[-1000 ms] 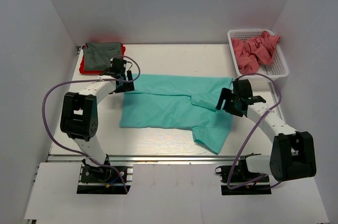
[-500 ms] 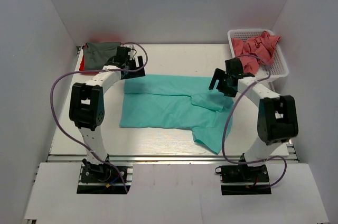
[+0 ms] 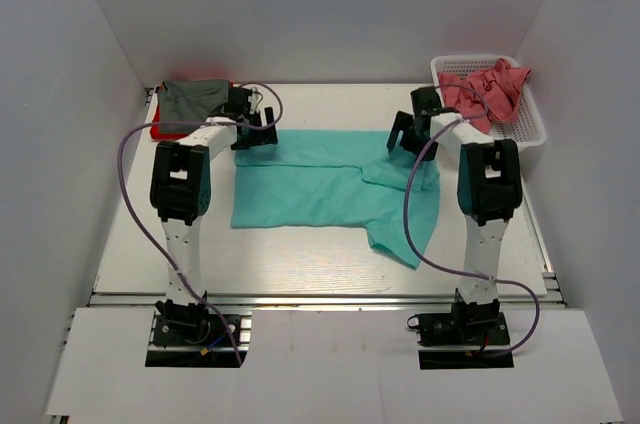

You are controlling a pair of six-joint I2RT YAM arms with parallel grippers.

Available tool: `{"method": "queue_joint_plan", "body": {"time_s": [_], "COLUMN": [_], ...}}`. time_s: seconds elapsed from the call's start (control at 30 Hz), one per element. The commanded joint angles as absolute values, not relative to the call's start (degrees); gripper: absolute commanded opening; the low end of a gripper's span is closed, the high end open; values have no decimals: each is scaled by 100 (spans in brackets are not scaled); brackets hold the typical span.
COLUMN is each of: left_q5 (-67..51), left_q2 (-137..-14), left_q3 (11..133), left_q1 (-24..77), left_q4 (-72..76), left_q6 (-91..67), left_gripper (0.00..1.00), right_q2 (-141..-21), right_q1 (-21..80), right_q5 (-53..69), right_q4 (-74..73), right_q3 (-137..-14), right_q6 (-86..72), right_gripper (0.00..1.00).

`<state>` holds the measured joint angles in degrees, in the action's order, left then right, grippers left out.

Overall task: Fold and stack the t-shirts
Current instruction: Fold the flattened tshirt in 1/3 of the way

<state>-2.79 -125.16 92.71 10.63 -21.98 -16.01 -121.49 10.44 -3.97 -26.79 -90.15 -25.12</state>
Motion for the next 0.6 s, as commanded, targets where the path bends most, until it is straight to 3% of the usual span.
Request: {"method": "queue_joint_plan", "body": {"time_s": [0.0,0.17,0.3,0.47,0.57], "left_q5": [-193,-325,-325,-396,-317], "left_q2": [-13051,-13245,-12824,-11920,-10963], "left_q3": [9579,10546,10539,10082,8857], "left_q1": [836,729,729,896,896], "left_q4": [-2672,-2944,-2883,-2873,-2822], "left_q6": [-1644,-1415,-1213,-1081,-1334], "left_gripper": [100,100,100,100,100], "right_q2": [-12857,-13254,-12710,-11657,-10689], "right_q1": [967,984,1011,1142,1300], "right_q5": [-562,-536,-318,-194,-228], "right_q4": [-3005,-3146,-2927,-2655,-2069], "right_q3": [-9865,-10931,-10890,-10188,-8760], "right_q6": [-2172,-1522,-1214,-1178,-1344], "right_gripper": [90,90,90,90,90]}}
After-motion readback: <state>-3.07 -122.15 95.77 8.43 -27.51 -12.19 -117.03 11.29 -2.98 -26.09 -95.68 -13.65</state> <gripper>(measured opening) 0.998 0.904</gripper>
